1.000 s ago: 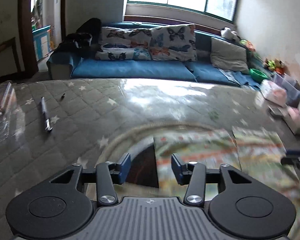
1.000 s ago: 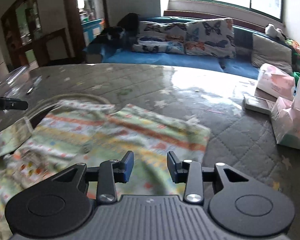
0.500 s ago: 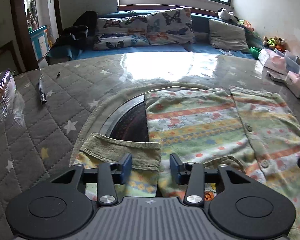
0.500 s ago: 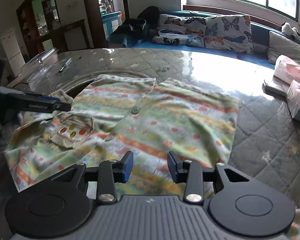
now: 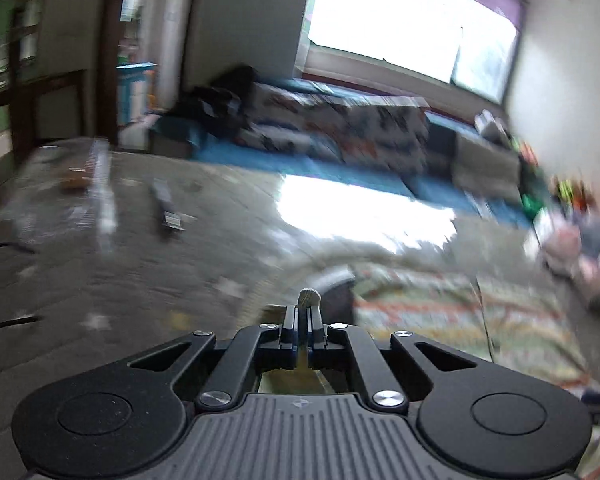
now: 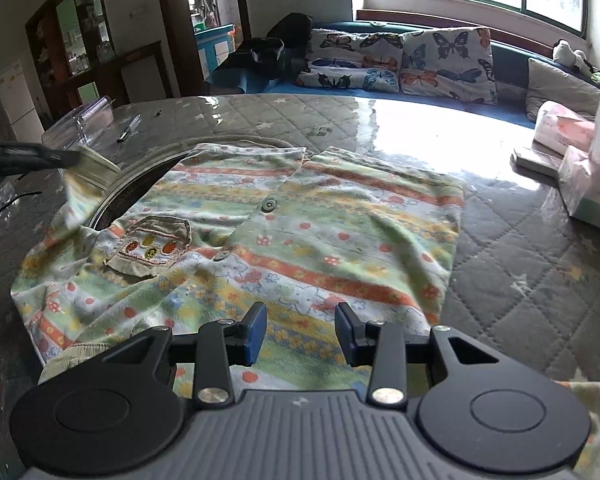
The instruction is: Fold clothes
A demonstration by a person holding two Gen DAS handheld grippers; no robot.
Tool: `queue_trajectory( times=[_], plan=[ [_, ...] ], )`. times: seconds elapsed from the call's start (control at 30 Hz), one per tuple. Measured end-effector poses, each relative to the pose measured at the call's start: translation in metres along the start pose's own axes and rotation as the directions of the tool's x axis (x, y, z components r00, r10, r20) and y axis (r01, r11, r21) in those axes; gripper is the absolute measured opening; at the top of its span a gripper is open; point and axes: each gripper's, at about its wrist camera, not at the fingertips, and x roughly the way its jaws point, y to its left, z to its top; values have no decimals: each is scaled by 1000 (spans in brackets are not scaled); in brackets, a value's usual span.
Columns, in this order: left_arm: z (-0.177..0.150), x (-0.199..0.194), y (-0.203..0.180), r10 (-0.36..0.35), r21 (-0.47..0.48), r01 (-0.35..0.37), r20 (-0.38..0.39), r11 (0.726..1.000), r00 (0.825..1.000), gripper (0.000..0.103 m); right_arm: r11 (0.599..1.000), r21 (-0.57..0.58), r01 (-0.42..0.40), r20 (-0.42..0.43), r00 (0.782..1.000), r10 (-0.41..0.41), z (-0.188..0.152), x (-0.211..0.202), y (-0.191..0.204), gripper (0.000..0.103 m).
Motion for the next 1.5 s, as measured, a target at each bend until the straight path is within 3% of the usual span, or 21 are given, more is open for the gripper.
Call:
queue_trajectory(
  times=[0.17,0.43,0.53,0.67,0.77,0.83,0.87,0.9,0.97,1.03,1.13,1.2,1.3,1.5],
  plan=[
    [-10,-39,50,87,-88,-83,38,993,996,4,1000,-7,-4,-3,1000,4,-8,-7,2,38],
    [-43,-49,108,250,-122,-251,-18,960,968,4,999,-51,-8,-21,1000,7,-18,-14,11,44],
    [-52,-41,117,301,-92,-304,-45,948,952,4,999,-50,-1,-26,1000,0,-20,-15,10,44],
    [-62,-35,119,323,-75,-328,-64,942,944,5,999,-40,9,-39,999,-11,-25,-13,6,44],
    [-61,-36,116,353,-78,-358,-74,930,933,12,999,-37,13,-37,999,-15,-27,-16,3,44],
    [-58,-43,111,394,-88,-400,-72,912,916,17,999,-37,15,-32,999,-16,-29,-19,2,44],
    [-57,-48,108,394,-90,-398,-58,913,917,18,999,-37,13,-28,1000,-14,-29,-21,2,45],
    [-56,-53,103,386,-92,-388,-44,917,921,18,999,-39,11,-25,1000,-12,-29,-24,1,46],
    [-53,-63,87,317,-84,-318,-22,945,948,18,999,-48,7,-24,1000,-9,-31,-26,2,47],
    [-54,-66,62,218,-48,-219,-20,975,976,18,998,-60,5,-27,1000,-7,-31,-27,4,47],
    [-60,-61,21,69,15,-68,-62,998,996,24,998,-68,-1,-27,1000,-1,-33,-27,7,48],
    [-69,-54,-7,-14,64,20,-98,998,995,25,997,-73,-5,-26,1000,3,-35,-29,9,48],
    [-85,-43,-41,-64,141,84,-140,986,988,25,996,-84,-5,-30,1000,3,-39,-33,10,48],
    [-100,-32,-51,-67,198,100,-166,975,984,27,993,-115,3,-39,999,-7,-50,-43,7,52]
  ],
)
